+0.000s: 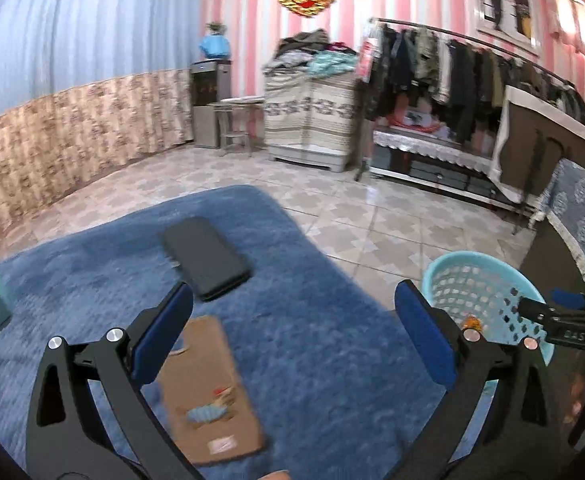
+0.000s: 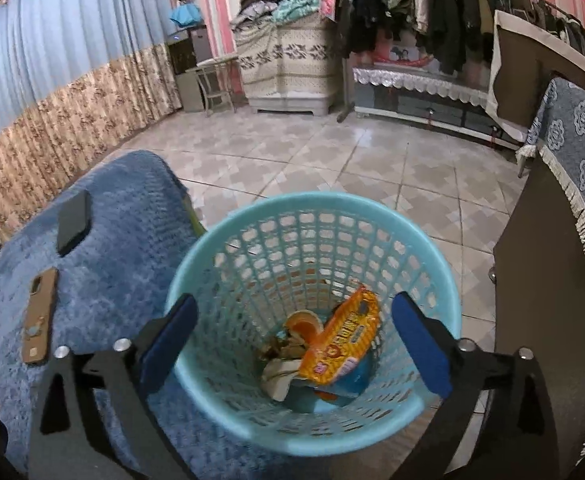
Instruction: Collect trash
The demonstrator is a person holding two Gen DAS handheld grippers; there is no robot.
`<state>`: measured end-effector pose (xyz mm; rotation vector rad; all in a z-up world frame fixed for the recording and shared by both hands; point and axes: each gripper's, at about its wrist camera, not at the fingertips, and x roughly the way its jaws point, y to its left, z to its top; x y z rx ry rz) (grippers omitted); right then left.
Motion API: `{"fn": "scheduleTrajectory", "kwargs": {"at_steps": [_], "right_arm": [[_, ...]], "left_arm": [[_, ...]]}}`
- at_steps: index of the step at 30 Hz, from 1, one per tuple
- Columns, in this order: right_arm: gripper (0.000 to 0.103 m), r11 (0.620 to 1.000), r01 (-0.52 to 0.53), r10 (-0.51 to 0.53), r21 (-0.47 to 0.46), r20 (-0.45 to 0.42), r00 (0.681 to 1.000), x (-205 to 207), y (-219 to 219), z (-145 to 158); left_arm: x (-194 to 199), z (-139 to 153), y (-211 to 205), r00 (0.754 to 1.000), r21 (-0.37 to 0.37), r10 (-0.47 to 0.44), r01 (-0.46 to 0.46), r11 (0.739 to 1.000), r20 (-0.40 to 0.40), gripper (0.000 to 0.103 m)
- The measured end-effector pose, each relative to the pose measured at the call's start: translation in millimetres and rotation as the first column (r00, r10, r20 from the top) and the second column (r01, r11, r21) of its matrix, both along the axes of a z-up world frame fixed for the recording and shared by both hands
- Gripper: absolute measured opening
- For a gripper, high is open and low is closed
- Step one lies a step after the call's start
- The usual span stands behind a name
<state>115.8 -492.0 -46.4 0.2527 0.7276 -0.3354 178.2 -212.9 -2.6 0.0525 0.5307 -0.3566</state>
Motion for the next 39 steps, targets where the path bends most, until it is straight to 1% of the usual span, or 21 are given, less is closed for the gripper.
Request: {"fn": "scheduleTrajectory", "kwargs": {"at_steps": [4,6,9,12,16,19,22,26,30,34,39], "right_arm": [[0.098,0.998,-0.045,0.047,-0.031,0.052,0.998,-8.8,28.0,14.3],[0.099,0.997,-0.06,0.064,-0.047,0.082,0.995,-13.8,40.6,20.1],[0.099,0.995,-0.088,0.092,-0.04,0.139,0.986,-25.1,65.5,27.4],[0.099,0.991,-0.127,0.133,-0.045,0.173,0.976,-33.6,94.6,29.9],[0.099,0.978,-0.195,0.207,-0.078,0.199,0.958,-42.4,137.4,31.2],[0.099,0.964,-0.239,0.26,-0.116,0.226,0.939,-50.2,173.3,33.4],[0.099,0.951,-0.281,0.306,-0.13,0.255,0.917,-60.4,195.7,34.9],[0.099,0.934,-0.319,0.353,-0.163,0.275,0.894,-74.5,225.6,36.1],[0.099,0.919,-0.344,0.388,-0.195,0.287,0.876,-87.8,245.3,34.5],[0.099,0.906,-0.364,0.417,-0.218,0.3,0.858,-103.8,258.0,34.5],[0.099,0.893,-0.371,0.438,-0.255,0.301,0.847,-118.2,268.0,32.4]], "left_arm": [[-15.2,4.4,35.0,0.998,-0.009,0.064,-0.064,0.998,0.015,0.098],[-20.4,5.7,49.7,0.995,-0.004,0.098,-0.098,0.995,0.008,0.098],[-37.5,7.4,75.3,0.989,0.009,0.148,-0.148,0.989,0.027,0.098],[-55.5,8.7,96.9,0.983,0.002,0.18,-0.18,0.984,0.032,0.098],[-82.1,6.3,120.2,0.977,0.016,0.214,-0.214,0.977,0.019,0.098],[-102.8,2.9,132.8,0.969,0.033,0.244,-0.245,0.969,0.029,0.098],[-119.8,-0.6,146.8,0.96,0.04,0.275,-0.277,0.96,0.044,0.098],[-137.0,-2.4,161.6,0.948,0.042,0.308,-0.312,0.949,0.077,0.098],[-151.1,-5.4,175.0,0.94,0.004,0.331,-0.332,0.943,0.078,0.098],[-164.6,-6.6,176.6,0.936,0.0,0.336,-0.338,0.941,0.104,0.098],[-178.4,-6.6,171.9,0.936,-0.005,0.323,-0.326,0.945,0.138,0.098]]}}
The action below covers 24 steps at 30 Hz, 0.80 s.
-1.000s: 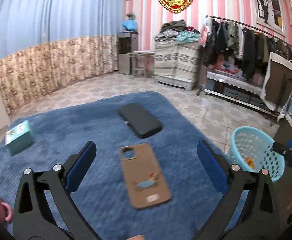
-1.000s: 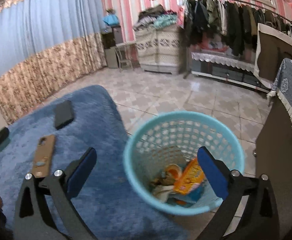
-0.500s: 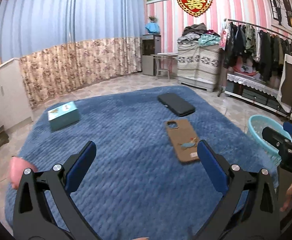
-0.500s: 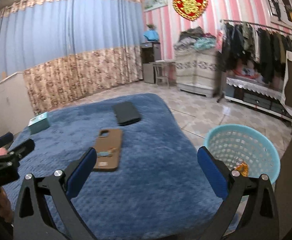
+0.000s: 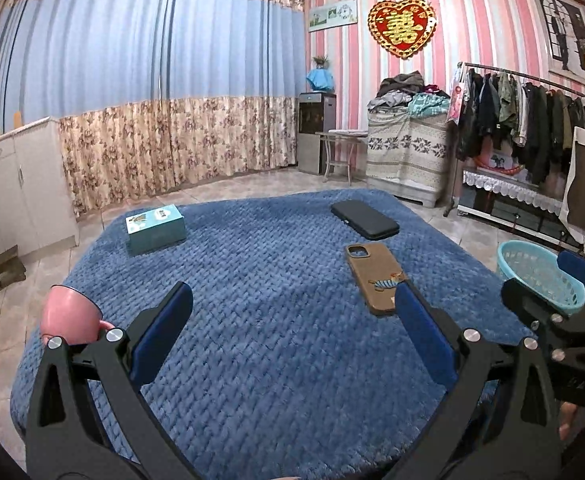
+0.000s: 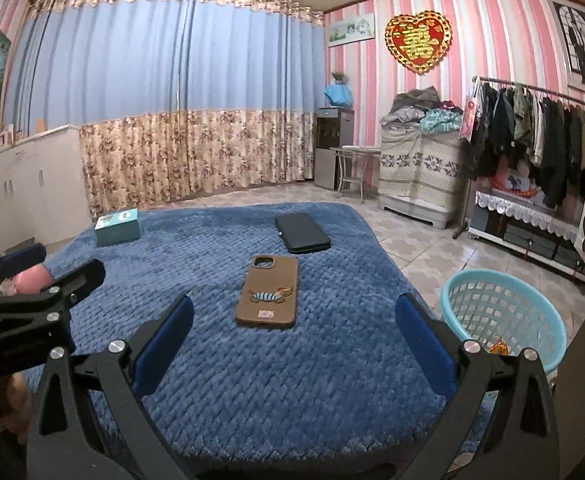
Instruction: Collect trash
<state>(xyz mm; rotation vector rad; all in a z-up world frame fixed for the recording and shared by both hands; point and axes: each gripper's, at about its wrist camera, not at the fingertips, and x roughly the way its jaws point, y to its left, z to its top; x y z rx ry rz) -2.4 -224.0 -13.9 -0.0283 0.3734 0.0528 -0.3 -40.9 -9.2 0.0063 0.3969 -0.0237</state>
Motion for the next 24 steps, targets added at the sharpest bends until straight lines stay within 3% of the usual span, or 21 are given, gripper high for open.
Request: {"fn": "scheduleTrajectory", "kwargs": {"at_steps": [24], "right_arm": [[0.099,0.999,0.044,-0.045,0.016,0.035,0.998,-18.6,-15.6,6.7]], "left_arm": [[-23.6,2.4,-4.3,0.999,-0.009,-0.033,0.033,0.999,0.032,0.098]]}}
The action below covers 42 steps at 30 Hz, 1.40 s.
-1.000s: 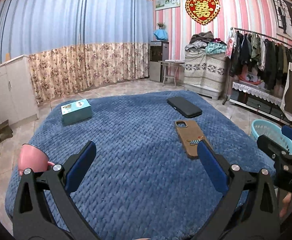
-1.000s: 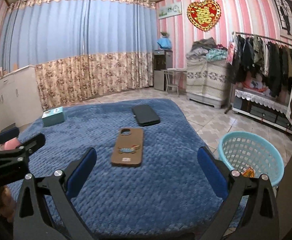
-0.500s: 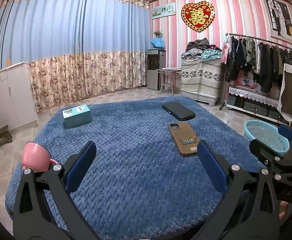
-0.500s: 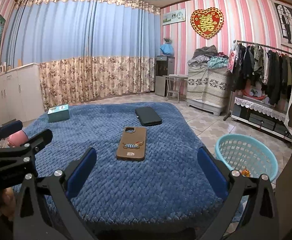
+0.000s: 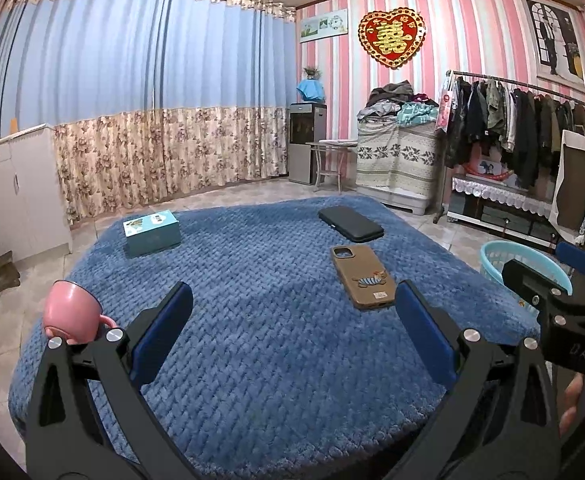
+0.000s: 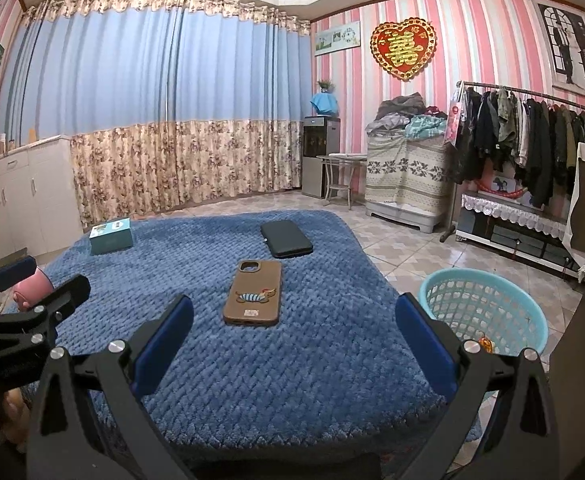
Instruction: Collect trash
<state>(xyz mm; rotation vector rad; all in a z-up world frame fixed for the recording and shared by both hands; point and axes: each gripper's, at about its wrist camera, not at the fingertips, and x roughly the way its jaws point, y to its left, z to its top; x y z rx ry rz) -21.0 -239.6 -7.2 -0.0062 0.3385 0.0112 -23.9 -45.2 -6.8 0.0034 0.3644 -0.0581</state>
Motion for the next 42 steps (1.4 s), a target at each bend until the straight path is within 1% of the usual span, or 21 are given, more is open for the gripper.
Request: {"fn": "scheduleTrajectory", "kwargs": {"at_steps": [6,16,42], "right_arm": [[0.099,1.0,-0.004,0.004,-0.008,-0.001,1.0,0.8,2.0,-2.4],[0.099,1.0,0.0,0.0,-0.004,0.006,1.0,0.4,2.4,-4.0],[0.099,1.0,0.001,-0.001,0.003,0.011,1.0,-0.8,2.8,-4.6]], "left_arm": [[-4.9,1.3,-0.9,1.0,-0.003,0.012,-0.012,1.0,0.012,0.098],[-7.6,5.3,-0.4,1.0,-0.014,0.005,-0.004,1.0,0.019,0.098],[-3.2,6.5,5.2,1.0,-0.015,0.01,-0.01,1.0,0.02,0.098]]}}
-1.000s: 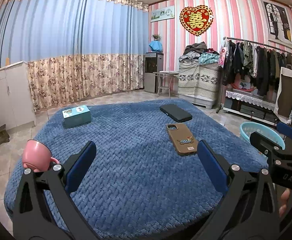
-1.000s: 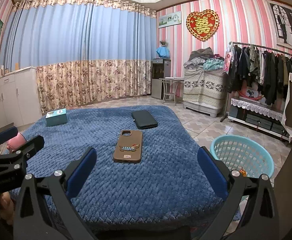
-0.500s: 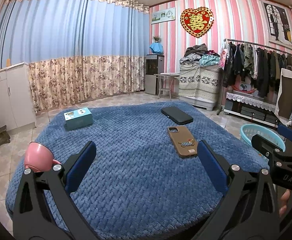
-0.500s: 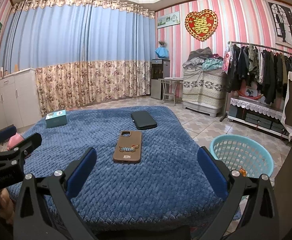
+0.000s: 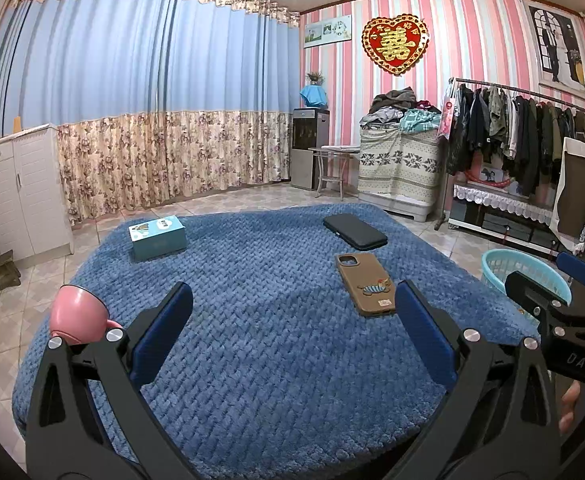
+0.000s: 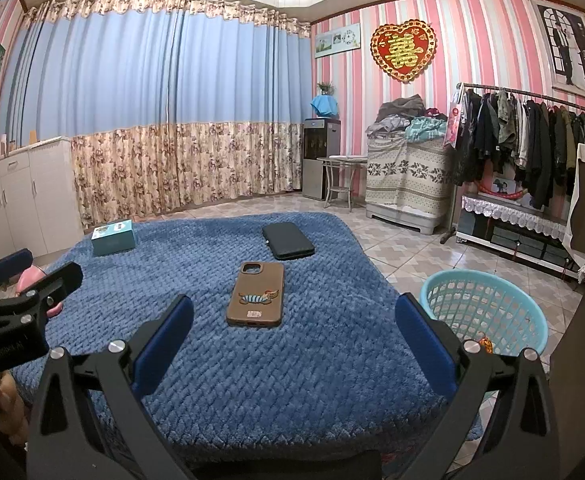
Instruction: Collect trash
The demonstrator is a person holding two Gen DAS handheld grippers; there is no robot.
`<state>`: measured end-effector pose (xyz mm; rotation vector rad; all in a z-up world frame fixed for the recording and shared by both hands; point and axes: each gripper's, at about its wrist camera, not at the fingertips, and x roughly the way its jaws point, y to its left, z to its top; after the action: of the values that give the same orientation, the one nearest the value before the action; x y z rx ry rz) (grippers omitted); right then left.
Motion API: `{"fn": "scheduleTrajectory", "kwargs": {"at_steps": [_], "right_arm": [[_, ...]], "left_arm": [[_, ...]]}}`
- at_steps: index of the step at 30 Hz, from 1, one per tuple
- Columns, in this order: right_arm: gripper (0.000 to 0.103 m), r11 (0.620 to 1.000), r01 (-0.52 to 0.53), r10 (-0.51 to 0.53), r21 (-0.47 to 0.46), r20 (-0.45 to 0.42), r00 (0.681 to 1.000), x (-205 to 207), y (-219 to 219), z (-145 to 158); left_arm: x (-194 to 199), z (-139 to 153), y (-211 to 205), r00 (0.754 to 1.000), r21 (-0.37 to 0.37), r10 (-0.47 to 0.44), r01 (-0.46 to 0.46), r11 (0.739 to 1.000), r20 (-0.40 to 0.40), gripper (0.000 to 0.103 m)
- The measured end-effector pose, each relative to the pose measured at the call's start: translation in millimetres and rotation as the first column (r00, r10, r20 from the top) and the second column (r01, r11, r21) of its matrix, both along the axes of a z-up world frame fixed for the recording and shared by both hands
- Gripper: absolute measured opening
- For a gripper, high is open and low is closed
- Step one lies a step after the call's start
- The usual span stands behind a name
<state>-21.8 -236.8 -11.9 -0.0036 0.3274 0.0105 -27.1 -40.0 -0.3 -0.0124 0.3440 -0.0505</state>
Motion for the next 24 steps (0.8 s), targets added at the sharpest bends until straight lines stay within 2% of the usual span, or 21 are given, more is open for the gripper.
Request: {"fn": "scheduleTrajectory", "kwargs": {"at_steps": [24], "right_arm": [[0.099,1.0,-0.001,0.001,-0.002,0.0,1.0,0.5,0.6,-0.5]], "left_arm": [[0.4,1.5,-0.4,1.0,0.004,0.006,-0.006,1.0,0.008,0.098]]}}
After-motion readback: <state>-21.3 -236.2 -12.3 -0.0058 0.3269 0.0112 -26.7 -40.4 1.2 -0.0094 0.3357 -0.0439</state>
